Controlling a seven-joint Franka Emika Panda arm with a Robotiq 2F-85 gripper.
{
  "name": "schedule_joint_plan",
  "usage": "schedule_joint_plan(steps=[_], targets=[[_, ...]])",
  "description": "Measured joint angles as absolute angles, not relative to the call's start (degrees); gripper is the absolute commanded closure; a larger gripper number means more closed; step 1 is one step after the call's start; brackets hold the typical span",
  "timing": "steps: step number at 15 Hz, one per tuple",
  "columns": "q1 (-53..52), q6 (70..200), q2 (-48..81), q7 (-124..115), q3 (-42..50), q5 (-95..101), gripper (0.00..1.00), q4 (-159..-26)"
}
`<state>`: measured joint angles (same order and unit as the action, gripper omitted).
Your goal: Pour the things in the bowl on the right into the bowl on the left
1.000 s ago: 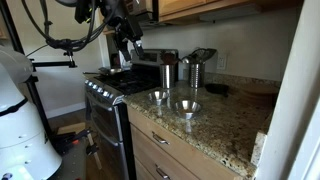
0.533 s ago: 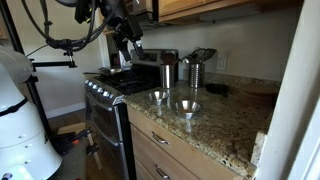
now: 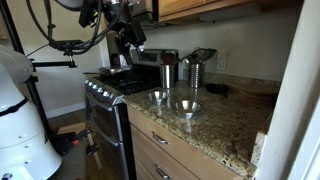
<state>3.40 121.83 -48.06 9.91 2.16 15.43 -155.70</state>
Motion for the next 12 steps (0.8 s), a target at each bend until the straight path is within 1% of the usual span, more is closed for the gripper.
schedule_joint_plan(steps=[4, 12], targets=[[4.7, 125.6, -42.8, 9.9, 2.3, 17.4, 0.0, -154.7], [6.3, 133.7, -29.6, 9.3, 4.2, 17.9, 0.0, -148.6]])
